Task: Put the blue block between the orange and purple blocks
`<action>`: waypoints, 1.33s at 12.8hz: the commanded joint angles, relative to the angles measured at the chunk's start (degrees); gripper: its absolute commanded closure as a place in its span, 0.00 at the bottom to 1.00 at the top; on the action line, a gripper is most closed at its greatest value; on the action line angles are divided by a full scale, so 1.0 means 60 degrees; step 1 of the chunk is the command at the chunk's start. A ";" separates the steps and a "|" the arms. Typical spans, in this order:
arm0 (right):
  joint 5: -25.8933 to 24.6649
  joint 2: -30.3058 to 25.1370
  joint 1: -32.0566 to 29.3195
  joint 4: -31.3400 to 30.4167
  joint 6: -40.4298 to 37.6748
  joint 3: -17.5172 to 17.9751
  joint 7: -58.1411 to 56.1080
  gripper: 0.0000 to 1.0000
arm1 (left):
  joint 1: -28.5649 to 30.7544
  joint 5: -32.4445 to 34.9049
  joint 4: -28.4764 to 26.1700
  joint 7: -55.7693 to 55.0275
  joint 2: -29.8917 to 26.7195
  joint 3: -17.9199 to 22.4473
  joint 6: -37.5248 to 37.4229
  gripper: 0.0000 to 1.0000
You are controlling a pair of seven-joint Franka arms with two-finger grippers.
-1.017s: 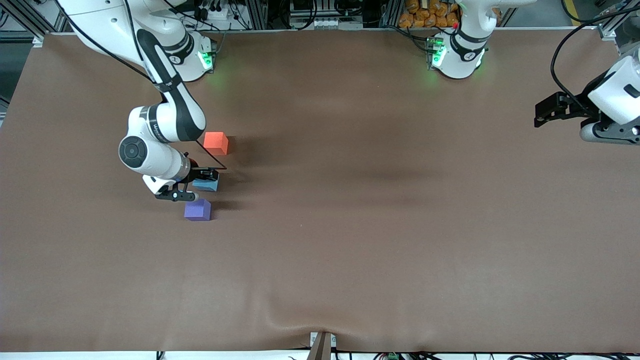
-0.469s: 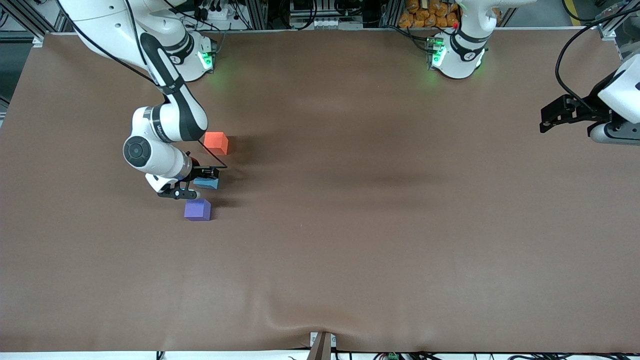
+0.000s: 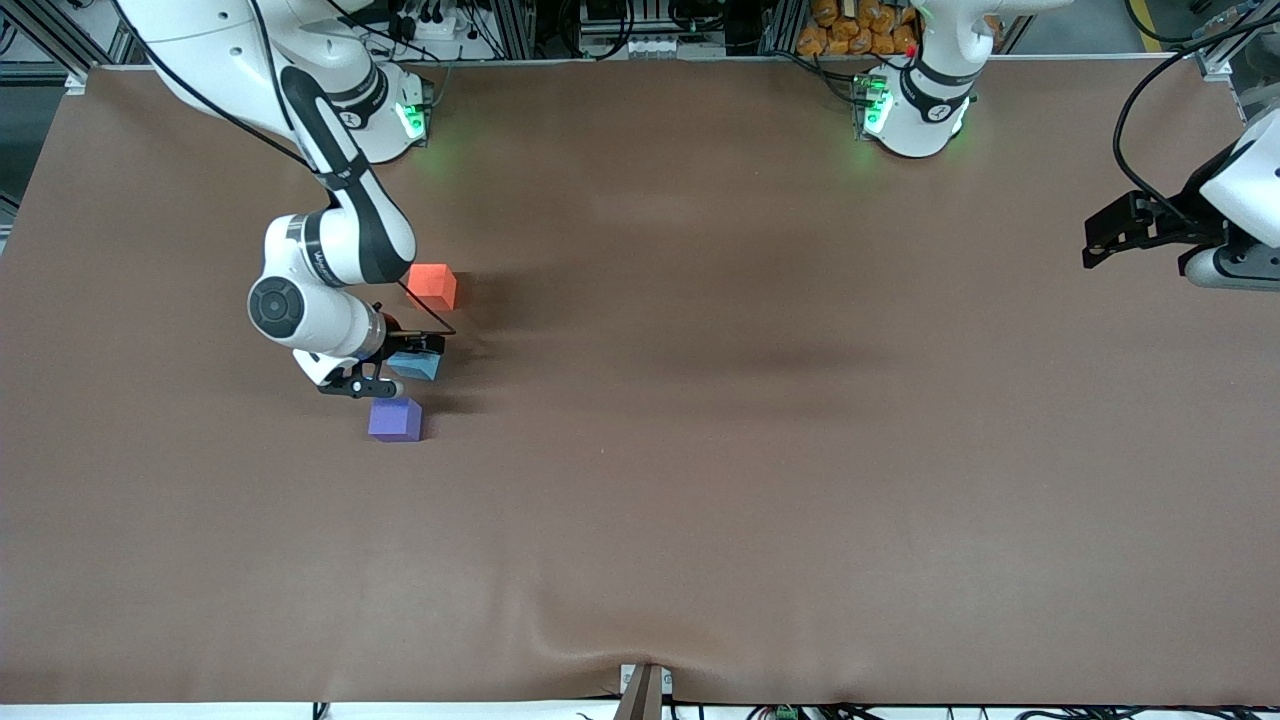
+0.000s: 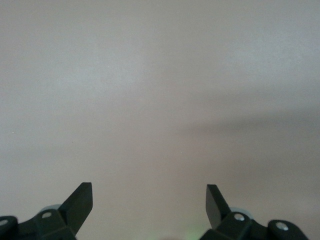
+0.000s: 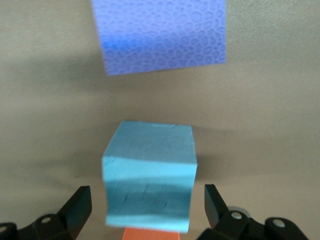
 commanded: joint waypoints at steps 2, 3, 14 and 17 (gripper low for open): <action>0.0065 -0.0580 -0.0153 0.2526 -0.3773 -0.0003 -0.0234 0.00 | -0.0059 0.0196 0.0170 -0.0053 0.0101 -0.0033 -0.0005 0.00; 0.0065 -0.0435 -0.0284 0.3899 -0.5339 -0.0003 -0.0219 0.00 | -0.0059 0.0196 0.0170 -0.0068 0.0188 -0.0034 -0.0005 0.00; -0.0081 -0.0723 -0.2583 0.9582 -0.9938 0.0640 -0.0366 0.00 | -0.0030 0.0167 0.0214 -0.0068 0.0292 -0.0063 0.0009 0.00; -0.0447 -0.1718 -0.2832 0.9190 -0.9881 0.0729 -0.0249 0.00 | -0.0030 0.0152 0.0214 -0.0068 0.0292 -0.0048 0.0039 0.00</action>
